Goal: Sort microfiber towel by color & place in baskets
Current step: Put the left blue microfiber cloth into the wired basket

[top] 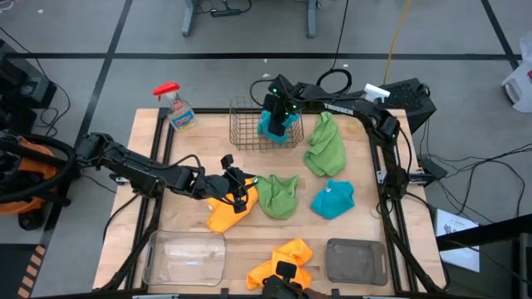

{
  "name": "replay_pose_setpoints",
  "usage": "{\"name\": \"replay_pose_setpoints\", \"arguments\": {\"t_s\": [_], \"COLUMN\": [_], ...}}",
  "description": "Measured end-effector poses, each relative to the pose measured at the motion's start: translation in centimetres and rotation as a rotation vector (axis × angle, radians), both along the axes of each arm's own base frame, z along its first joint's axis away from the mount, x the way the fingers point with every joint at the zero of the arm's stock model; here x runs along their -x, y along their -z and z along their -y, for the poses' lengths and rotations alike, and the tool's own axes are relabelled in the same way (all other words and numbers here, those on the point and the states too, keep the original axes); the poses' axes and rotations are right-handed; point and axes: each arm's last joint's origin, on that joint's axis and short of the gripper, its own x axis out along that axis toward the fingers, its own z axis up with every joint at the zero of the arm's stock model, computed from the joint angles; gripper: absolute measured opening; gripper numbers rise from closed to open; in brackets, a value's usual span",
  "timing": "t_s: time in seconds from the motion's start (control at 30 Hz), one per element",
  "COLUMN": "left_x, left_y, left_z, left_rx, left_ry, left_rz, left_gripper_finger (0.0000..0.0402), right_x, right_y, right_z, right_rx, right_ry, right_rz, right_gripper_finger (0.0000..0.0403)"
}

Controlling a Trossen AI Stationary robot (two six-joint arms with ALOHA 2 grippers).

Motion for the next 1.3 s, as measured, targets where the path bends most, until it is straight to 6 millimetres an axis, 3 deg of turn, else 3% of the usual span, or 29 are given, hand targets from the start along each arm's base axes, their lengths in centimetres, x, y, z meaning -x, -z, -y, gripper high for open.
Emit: {"name": "replay_pose_setpoints", "arguments": {"t_s": [0.2,0.57,0.8,1.07,1.3], "left_x": [0.0,0.0,0.0,0.0,0.0], "left_y": [0.0,0.0,0.0,0.0,0.0], "left_z": [0.0,0.0,0.0,0.0,0.0], "left_rx": [-0.001,-0.001,-0.001,0.001,0.0], "left_ry": [0.0,0.001,0.001,0.004,0.004], "left_rz": [-0.001,-0.002,-0.001,-0.003,-0.007], "left_gripper_finger": [0.0109,0.0109,0.0109,0.0109,0.0109], "right_x": [-0.6,-1.1,-1.2,-1.1,-0.3], "right_y": [2.1,3.8,4.9,5.1,3.8], "right_z": [0.4,0.8,1.2,1.3,0.3], "right_rx": [-0.017,-0.024,-0.046,-0.057,-0.035], "right_ry": [0.001,0.012,0.039,0.051,0.078], "right_rz": [-0.03,-0.036,-0.047,-0.051,-0.138], "right_gripper_finger": [0.0,0.0,0.0028,0.0068,0.0087]}}
